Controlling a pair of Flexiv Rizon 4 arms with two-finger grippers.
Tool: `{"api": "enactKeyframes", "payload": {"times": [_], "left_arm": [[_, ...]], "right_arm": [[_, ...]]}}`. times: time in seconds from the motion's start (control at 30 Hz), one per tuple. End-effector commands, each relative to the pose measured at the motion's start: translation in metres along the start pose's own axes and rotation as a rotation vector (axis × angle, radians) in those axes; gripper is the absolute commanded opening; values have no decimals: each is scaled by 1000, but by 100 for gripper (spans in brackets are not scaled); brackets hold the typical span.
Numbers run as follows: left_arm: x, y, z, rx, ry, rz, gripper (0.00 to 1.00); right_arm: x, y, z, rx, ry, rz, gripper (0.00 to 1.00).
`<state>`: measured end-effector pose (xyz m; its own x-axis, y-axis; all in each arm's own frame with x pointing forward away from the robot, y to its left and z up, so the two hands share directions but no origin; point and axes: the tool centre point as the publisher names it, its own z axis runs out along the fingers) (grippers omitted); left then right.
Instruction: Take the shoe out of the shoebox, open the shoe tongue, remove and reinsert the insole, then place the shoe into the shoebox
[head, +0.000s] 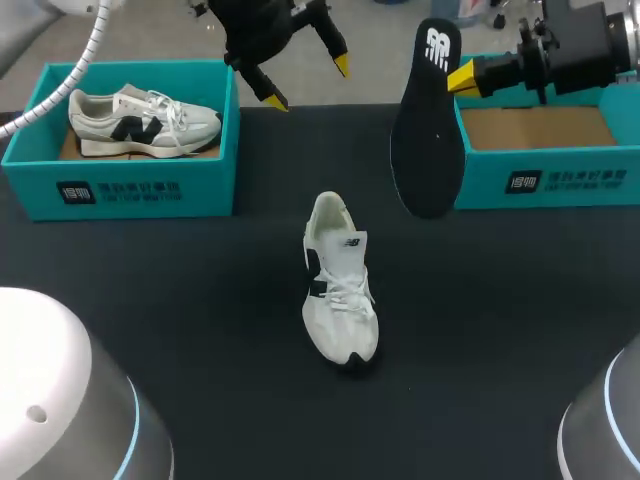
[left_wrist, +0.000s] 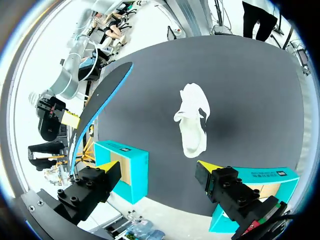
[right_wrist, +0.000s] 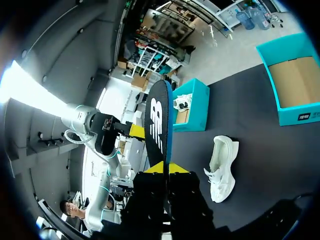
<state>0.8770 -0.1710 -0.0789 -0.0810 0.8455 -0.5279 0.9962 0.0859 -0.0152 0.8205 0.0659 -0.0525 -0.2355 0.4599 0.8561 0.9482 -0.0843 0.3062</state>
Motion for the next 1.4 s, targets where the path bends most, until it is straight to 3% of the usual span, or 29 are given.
{"api": "enactKeyframes", "payload": {"times": [0.03,0.4,0.53,0.93,1.2,1.4], "left_arm": [[5,-2,3,-4,-235,3,100],[5,-2,3,-4,-235,3,100],[0,-6,-1,-23,-324,21,100],[-13,-24,-19,-4,-588,116,100],[-18,-29,-25,5,-731,152,100],[-20,-31,-28,7,-763,150,100]], "right_arm": [[0,1,1,0,-2,2,0],[0,1,1,0,-2,2,0],[2,12,1,0,3,44,0],[7,53,12,160,15,181,0],[15,66,22,294,14,294,0],[19,71,30,303,16,312,0]]}}
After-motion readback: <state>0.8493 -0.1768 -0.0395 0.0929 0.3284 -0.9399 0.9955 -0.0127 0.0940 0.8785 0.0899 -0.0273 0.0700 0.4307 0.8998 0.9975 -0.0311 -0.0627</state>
